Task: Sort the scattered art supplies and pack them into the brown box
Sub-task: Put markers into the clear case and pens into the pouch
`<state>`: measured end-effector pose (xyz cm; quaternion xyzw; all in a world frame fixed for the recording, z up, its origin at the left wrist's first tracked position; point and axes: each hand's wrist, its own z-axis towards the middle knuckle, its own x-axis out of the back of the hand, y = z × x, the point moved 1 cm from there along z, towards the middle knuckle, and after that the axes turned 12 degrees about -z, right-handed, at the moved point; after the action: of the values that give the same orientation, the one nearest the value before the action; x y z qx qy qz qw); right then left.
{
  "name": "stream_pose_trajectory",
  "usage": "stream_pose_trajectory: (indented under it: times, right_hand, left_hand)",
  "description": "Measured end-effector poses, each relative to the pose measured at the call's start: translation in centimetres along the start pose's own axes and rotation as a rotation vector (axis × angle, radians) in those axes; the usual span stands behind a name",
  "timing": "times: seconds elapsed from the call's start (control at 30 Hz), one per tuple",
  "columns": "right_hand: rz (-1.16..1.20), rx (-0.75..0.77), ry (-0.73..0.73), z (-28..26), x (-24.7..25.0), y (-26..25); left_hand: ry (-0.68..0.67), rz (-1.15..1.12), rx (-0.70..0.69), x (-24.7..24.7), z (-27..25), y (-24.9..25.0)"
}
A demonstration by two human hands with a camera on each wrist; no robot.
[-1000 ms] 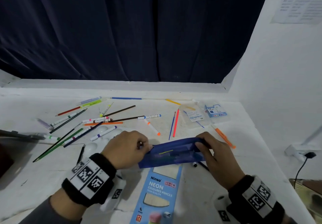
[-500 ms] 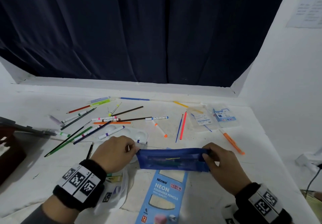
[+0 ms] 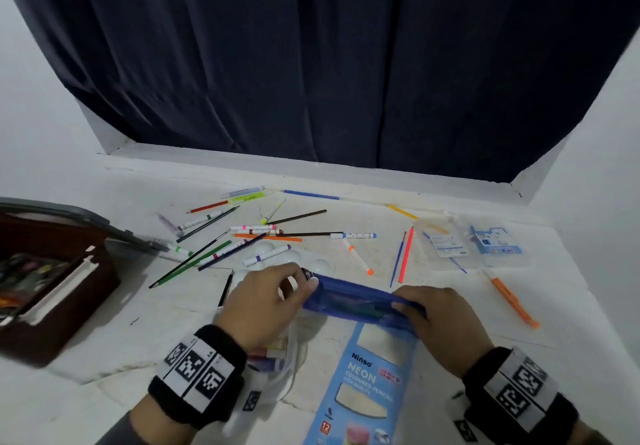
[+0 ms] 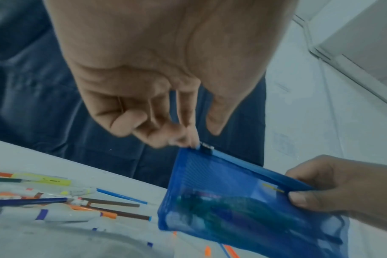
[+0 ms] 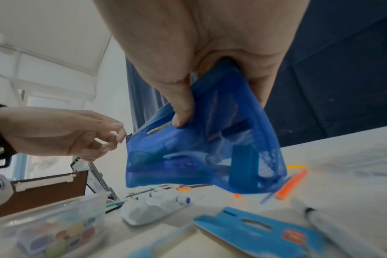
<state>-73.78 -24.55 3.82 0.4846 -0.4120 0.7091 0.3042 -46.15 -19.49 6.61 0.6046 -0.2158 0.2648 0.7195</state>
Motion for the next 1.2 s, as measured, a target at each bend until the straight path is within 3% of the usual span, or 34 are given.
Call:
stream_pose_trajectory:
  times: [0.1, 0.17, 0.27, 0.37, 0.53, 0.8, 1.0, 1.2]
  right_hand:
    - [0.1, 0.068, 0.106, 1.3, 0.2, -2.1]
    - [0.125, 0.155, 0.185, 2.9, 0.5, -3.9]
    - [0.145, 0.272, 0.235, 5.8, 0.9, -7.2]
    - [0.135, 0.354, 0.173, 8.5, 1.1, -11.1]
    - [0.083, 0.533, 0.091, 13.2, 0.0, -18.0]
    - [-0.023, 0.707, -0.262, 19.1, -5.6, -27.7]
    - [-0.036, 0.813, -0.393, 21.6, -10.7, -32.8]
    - [-0.019, 0.874, -0.539, 23.3, -14.4, -36.4]
  left_hand:
    - [0.297, -0.229, -0.036, 2.5, -0.6, -0.3]
    - [0.417, -0.395, -0.029, 4.5, -1.3, -1.0]
    - [0.5, -0.466, -0.036, 7.6, -3.5, -2.0]
    - [0.546, -0.459, -0.043, 10.5, -5.7, -3.0]
    - [0.582, -0.331, 0.007, 15.9, -8.5, -7.1]
    - [0.55, -0.097, 0.085, 22.9, -10.5, -13.0]
    - [0.446, -0.125, 0.129, 25.3, -10.6, -17.0]
    - [0.372, -0.183, 0.123, 25.9, -10.4, -17.7]
